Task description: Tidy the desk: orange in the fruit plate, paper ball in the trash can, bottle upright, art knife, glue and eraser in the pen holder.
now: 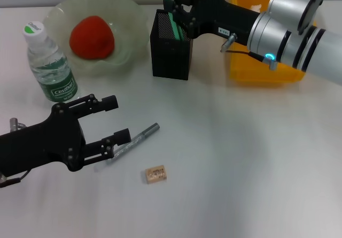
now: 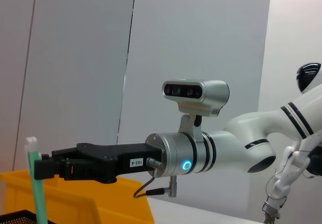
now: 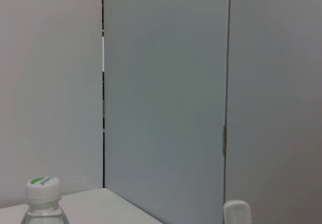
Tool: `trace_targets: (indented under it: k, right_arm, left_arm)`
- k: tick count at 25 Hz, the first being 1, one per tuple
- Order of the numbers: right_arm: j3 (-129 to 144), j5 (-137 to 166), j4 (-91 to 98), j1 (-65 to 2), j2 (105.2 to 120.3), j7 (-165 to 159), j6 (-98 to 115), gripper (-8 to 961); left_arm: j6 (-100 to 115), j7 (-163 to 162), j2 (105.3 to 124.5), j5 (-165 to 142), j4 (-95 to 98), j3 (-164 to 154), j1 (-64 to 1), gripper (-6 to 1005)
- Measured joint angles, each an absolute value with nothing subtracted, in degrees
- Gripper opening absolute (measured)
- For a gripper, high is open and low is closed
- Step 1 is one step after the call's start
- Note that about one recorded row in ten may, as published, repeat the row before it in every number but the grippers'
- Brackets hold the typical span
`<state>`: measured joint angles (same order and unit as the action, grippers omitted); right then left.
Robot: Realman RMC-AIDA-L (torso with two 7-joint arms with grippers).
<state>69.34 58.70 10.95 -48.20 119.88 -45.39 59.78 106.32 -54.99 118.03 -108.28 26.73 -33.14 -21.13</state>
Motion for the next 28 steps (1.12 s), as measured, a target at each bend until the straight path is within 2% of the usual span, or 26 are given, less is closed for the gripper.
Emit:
trace_targets:
  k: [21, 26, 28]
  right_arm:
    - [69.56, 56.02, 11.21, -47.64, 119.88, -45.09, 59.73, 236]
    - [69.73, 55.97, 11.25, -47.63, 119.88, -45.06, 59.73, 443]
    - [69.61, 55.96, 11.25, -47.63, 119.88, -45.0, 59.73, 577]
  left_arm:
    - [105.86, -54.93, 118.13, -108.19, 26.72, -33.13, -21.63, 708]
    - [105.67, -54.92, 118.12, -108.19, 26.71, -33.18, -21.7, 708]
    - [105.57, -54.89, 118.12, -108.19, 26.71, -33.26, -21.71, 708]
